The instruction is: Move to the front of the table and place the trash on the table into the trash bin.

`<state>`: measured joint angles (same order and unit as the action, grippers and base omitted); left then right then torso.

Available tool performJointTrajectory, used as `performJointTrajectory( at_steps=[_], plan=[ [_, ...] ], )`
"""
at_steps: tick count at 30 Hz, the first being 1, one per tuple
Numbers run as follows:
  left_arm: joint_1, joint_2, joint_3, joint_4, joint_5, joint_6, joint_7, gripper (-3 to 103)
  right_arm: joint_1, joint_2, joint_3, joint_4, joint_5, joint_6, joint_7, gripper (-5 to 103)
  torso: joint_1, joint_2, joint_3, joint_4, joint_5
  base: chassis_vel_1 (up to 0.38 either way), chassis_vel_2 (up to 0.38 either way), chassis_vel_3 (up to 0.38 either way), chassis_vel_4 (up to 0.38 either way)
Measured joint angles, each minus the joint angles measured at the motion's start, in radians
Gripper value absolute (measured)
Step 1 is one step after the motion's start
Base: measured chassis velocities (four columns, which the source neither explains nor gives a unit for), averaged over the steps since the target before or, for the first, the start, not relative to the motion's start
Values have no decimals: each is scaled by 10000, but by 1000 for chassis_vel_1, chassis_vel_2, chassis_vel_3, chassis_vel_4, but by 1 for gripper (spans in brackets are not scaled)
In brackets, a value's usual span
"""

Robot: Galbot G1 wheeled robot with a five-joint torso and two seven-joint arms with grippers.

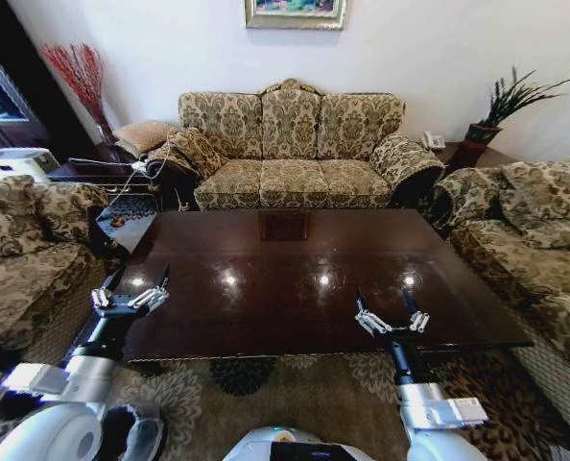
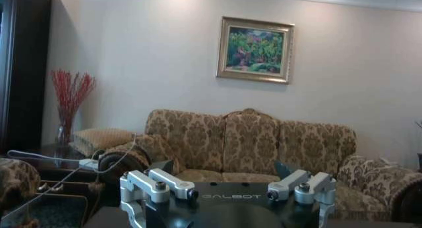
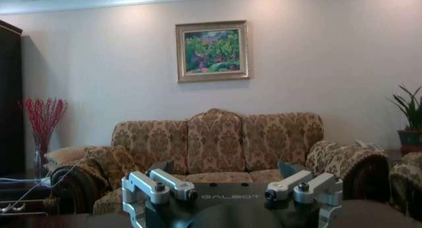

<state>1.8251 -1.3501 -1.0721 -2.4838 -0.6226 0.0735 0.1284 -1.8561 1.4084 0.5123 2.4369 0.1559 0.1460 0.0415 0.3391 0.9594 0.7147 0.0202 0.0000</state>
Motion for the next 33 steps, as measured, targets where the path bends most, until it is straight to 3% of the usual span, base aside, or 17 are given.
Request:
performJointTrajectory(
  at_steps=[33],
  plan=[
    [0, 0, 0, 0, 0, 0, 0, 100, 0, 0, 0, 0, 0, 0, 0, 100, 0, 0, 0, 0, 0, 0, 0, 0, 0]
  ],
)
